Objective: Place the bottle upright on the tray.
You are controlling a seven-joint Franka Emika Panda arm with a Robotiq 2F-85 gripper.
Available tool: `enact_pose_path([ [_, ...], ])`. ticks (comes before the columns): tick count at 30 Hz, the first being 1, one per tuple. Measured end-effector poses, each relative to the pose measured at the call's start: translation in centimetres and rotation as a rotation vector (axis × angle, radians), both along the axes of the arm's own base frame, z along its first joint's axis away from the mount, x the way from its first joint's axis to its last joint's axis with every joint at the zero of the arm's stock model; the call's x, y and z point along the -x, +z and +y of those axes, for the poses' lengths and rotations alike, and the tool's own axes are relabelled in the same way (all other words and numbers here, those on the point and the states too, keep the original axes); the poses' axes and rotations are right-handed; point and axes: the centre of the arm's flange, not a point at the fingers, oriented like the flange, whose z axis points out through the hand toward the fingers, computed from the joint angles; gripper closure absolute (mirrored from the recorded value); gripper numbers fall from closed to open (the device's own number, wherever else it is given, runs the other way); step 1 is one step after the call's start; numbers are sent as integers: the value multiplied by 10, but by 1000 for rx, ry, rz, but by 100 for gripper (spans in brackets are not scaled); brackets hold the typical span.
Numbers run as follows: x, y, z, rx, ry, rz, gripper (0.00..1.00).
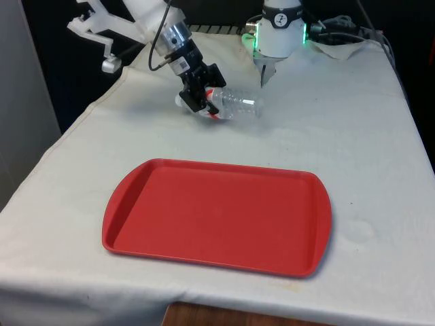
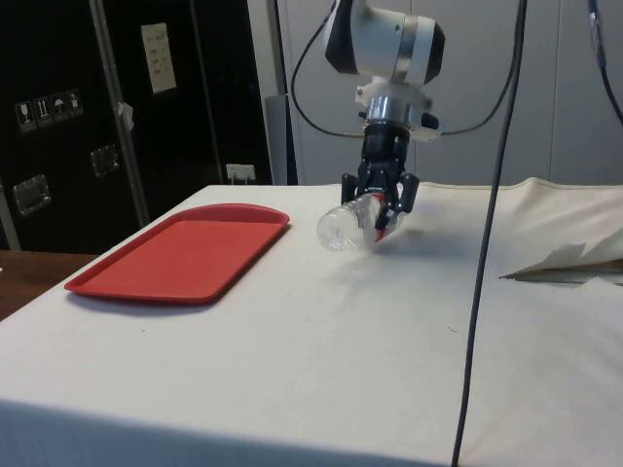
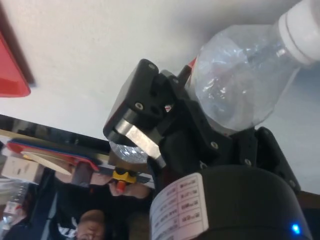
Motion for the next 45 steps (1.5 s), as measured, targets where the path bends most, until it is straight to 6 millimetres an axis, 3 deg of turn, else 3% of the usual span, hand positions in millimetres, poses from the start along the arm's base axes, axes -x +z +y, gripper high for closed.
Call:
enact_pose_path([
  [27,-23,36,6,86,47,66,67],
  [45,-38,41,21,186,55,84,67],
])
